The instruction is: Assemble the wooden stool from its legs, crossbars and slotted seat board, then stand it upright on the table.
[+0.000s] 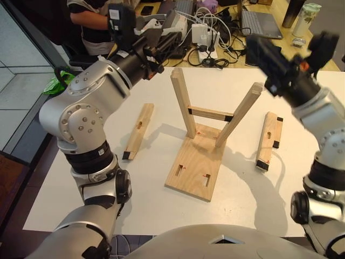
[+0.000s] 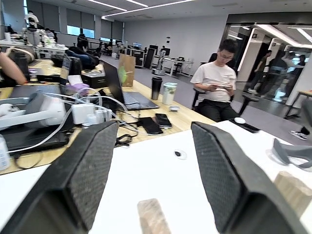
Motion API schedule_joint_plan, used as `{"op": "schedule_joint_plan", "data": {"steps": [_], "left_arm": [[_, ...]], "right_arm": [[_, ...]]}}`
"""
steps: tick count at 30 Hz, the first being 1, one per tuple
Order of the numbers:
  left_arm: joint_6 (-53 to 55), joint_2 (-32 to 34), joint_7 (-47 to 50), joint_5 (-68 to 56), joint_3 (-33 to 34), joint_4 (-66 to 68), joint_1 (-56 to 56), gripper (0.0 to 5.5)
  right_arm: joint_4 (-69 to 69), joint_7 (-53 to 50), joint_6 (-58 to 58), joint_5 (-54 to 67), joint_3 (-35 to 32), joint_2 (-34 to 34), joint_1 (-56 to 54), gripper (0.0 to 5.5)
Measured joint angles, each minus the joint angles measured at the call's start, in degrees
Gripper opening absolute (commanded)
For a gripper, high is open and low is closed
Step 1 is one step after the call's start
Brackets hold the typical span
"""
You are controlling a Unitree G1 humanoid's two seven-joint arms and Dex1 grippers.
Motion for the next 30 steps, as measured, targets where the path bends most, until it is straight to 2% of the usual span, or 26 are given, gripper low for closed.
{"op": "schedule_joint_plan", "data": {"steps": [4,6,9,11,14,19,23,25,30], "left_arm": [[-0.2,1.7,-0.5,-0.4,1.9,0.0,0.4,2.76],[-0.5,2.3,-0.6,-0.5,2.5,0.0,0.6,2.76],[-0.8,2.6,-0.7,-0.5,2.4,0.3,0.6,2.76],[-1.2,2.7,-0.8,-0.5,2.2,0.5,0.6,2.76],[-1.5,2.5,-0.9,-0.5,0.7,0.9,0.6,2.76],[-1.8,2.4,-0.9,-0.5,-0.3,2.0,0.6,2.76],[-2.2,2.5,-0.8,0.0,-1.4,2.5,0.7,2.76],[-2.4,2.5,-0.8,0.1,-1.6,2.6,0.7,2.76],[-3.4,2.6,-0.8,0.6,-2.3,2.7,0.7,2.76]], "right_arm": [[-4.8,9.7,8.7,9.4,-1.1,-9.8,10.3,3.00],[-5.4,14.4,9.0,4.1,2.2,-13.7,14.4,3.00],[-3.0,16.8,4.7,-12.1,11.8,-16.2,18.1,3.00],[0.5,15.6,0.2,-20.2,16.5,-14.3,18.2,3.00],[6.6,13.1,-5.3,-27.9,21.0,-7.7,18.0,3.00],[7.3,15.0,-7.5,-29.4,21.3,-5.3,18.0,3.00],[13.8,15.5,-11.8,-37.1,22.5,-5.4,15.4,3.00],[17.8,14.2,-14.5,-40.7,22.4,-5.0,13.2,3.00],[27.6,7.3,-21.4,-45.7,19.5,1.7,7.4,3.00]]}}
